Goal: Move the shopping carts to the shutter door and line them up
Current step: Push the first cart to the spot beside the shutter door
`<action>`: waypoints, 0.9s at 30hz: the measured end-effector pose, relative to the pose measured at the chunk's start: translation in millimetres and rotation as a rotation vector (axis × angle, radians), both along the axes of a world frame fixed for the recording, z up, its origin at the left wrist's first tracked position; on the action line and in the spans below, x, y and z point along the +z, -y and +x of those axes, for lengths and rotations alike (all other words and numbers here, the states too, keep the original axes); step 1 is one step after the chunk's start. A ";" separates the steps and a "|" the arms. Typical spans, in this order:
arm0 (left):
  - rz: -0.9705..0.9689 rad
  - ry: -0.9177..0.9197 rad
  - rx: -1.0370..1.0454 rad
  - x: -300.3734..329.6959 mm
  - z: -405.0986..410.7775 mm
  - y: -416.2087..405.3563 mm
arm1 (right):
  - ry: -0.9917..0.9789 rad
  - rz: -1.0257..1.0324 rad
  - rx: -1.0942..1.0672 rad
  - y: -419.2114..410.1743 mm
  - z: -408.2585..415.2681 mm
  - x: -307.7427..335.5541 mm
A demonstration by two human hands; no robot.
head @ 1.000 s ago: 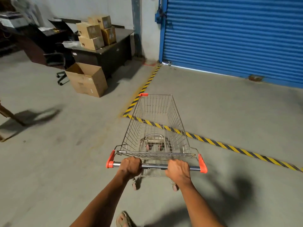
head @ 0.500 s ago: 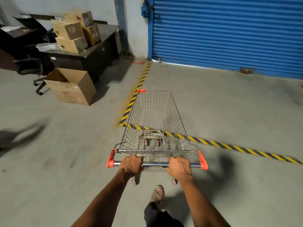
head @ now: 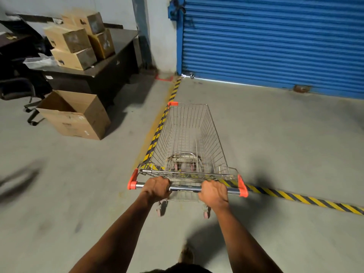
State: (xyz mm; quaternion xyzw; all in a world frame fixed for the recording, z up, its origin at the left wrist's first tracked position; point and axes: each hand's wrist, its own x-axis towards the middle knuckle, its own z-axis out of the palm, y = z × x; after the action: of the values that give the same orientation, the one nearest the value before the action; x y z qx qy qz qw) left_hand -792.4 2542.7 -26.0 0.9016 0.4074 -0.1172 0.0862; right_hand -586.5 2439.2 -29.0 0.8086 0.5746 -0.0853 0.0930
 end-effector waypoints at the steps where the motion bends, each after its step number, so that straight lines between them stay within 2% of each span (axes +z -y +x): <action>1: -0.001 -0.002 -0.006 -0.2 2.9 -16.7 | 0.001 0.001 0.001 -16.0 2.7 -0.3; 18: 0.063 -0.095 -0.129 -8.1 43.1 -282.7 | -0.024 -0.058 -0.119 -261.4 32.6 -6.4; 27: 0.096 -0.090 -0.151 -17.6 88.3 -369.5 | -0.014 -0.072 -0.130 -348.9 78.6 -6.4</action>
State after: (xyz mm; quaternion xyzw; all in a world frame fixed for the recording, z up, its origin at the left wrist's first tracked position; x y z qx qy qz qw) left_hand -704.2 2912.1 -43.6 0.9266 0.3470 -0.1439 0.0152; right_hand -508.0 2788.0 -35.4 0.8398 0.5181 -0.1174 0.1123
